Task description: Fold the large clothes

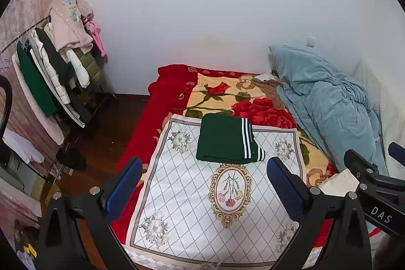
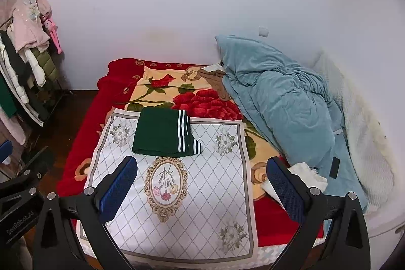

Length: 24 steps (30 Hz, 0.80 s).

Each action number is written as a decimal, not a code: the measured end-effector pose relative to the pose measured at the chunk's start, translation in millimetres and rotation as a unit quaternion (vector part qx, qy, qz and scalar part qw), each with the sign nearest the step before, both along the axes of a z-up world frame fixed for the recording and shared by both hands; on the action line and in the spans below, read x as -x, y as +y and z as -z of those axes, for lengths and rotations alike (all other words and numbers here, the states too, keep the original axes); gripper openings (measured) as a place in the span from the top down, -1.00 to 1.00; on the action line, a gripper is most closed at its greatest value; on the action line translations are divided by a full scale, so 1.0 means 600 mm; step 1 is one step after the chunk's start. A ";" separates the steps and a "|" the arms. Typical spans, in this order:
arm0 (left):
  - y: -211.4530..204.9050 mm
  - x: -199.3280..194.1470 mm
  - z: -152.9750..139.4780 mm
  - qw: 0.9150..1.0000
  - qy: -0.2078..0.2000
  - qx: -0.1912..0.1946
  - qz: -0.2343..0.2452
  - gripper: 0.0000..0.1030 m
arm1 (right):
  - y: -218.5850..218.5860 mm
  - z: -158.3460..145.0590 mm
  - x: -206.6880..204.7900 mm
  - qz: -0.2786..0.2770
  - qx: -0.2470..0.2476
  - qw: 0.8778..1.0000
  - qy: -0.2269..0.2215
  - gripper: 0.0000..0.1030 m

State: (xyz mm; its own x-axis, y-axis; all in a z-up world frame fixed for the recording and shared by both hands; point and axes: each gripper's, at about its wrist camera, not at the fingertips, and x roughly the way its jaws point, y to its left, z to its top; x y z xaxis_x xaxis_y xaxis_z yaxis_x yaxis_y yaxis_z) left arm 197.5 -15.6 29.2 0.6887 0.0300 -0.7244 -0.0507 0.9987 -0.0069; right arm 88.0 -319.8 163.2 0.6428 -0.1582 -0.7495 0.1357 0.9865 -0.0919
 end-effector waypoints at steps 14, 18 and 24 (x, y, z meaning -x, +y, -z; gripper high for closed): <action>-0.003 0.005 -0.006 1.000 -0.005 0.000 0.001 -0.95 | -0.006 -0.007 -0.003 -0.004 0.003 1.000 -0.003 -1.00; -0.005 0.002 -0.007 1.000 -0.003 0.002 -0.001 -0.95 | -0.008 -0.007 -0.004 -0.004 0.002 1.000 -0.001 -1.00; -0.001 0.003 -0.013 1.000 -0.003 0.003 0.000 -0.95 | -0.010 -0.010 -0.006 -0.007 0.003 1.000 -0.002 -1.00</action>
State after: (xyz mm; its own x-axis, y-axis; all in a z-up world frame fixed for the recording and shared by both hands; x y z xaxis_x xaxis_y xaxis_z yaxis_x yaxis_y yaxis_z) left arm 195.7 -16.5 37.3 0.6935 0.0250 -0.7201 -0.0497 0.9987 -0.0132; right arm 91.8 -326.1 169.1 0.6485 -0.1541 -0.7455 0.1220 0.9877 -0.0981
